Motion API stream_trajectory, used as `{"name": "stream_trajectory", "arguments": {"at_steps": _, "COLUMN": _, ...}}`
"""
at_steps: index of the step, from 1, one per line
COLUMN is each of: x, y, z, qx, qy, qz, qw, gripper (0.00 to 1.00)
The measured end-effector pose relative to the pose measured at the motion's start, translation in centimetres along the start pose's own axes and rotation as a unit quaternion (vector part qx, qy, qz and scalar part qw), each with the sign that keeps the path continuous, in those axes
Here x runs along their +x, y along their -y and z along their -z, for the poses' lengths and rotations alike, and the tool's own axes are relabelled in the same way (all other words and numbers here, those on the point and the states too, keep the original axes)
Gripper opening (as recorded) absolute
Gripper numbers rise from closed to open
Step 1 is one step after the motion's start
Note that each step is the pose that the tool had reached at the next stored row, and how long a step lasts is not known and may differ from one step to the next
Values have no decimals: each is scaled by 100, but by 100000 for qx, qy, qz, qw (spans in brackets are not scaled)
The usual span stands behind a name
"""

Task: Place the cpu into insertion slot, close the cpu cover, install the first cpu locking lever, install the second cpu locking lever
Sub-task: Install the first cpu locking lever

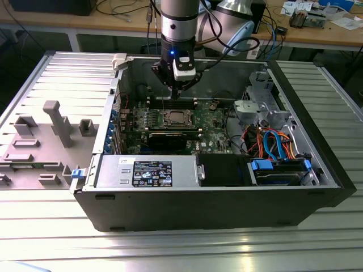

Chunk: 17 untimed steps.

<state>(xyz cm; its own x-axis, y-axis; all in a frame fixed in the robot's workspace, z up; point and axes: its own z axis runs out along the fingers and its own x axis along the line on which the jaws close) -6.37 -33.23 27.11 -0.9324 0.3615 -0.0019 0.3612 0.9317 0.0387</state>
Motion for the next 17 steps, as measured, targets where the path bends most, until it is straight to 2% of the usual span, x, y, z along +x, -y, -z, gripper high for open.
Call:
{"name": "stream_trajectory", "arguments": {"at_steps": 11, "x": 0, "y": 0, "z": 0, "qx": -1, "qy": -3, "qz": 102, "qw": 100000, "gripper": 11}}
{"name": "stream_trajectory", "arguments": {"at_steps": 13, "x": 0, "y": 0, "z": 0, "qx": 2, "qy": -51, "qz": 1282, "qw": 99992, "gripper": 11}}
{"name": "stream_trajectory", "arguments": {"at_steps": 17, "x": 0, "y": 0, "z": -2, "qx": -7, "qy": -166, "qz": 4285, "qw": 99908, "gripper": 11}}
